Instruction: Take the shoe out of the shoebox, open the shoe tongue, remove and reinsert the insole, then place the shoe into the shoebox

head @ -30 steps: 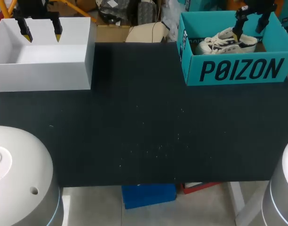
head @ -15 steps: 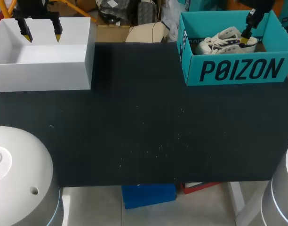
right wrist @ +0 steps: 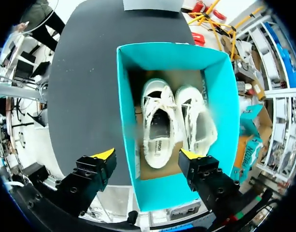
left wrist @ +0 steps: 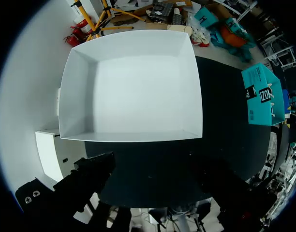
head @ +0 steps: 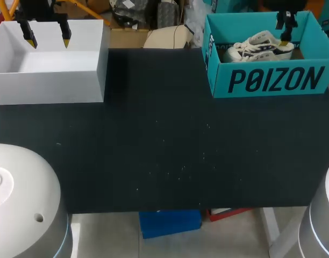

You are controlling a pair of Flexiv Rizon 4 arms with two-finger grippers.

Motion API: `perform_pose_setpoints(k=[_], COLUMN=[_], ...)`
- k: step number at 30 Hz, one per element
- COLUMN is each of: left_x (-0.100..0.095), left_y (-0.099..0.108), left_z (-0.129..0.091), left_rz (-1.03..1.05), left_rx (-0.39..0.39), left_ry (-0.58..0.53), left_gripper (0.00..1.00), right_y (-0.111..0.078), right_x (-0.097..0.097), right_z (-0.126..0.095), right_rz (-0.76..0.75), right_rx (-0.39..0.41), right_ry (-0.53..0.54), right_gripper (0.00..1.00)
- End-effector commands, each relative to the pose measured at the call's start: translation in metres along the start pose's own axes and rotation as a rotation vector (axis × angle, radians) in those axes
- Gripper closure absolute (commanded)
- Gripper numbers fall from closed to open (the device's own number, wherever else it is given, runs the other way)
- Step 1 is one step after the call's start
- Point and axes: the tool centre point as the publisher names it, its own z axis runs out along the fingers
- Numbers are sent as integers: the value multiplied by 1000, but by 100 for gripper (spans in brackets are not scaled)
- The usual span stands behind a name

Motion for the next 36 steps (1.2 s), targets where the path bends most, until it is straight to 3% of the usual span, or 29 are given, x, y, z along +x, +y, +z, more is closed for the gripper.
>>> perform_pose_setpoints(k=[1,2,4,8,18,26,36], left_x=[0,0,0,0,0,0,0], left_y=[0,0,0,0,0,0,0], left_z=[0,0,0,0,0,0,0], left_rz=[0,0,0,0,0,0,0], left_rx=[0,0,0,0,0,0,0], left_ry=[0,0,0,0,0,0,0], left_gripper=[0,0,0,0,0,0,0], right_y=[8,9,9,8,-4,-4,6], right_x=[-29,-31,-36,-43,-59,-69,-67], right_z=[23,28,40,61,105,123,148], right_rz=[-91,-92,-91,-85,-60,-60,-65], right_rx=[19,17,13,7,10,1,-10], right_ry=[75,75,75,75,79,83,119], right_gripper=[37,51,58,53,63,62,69])
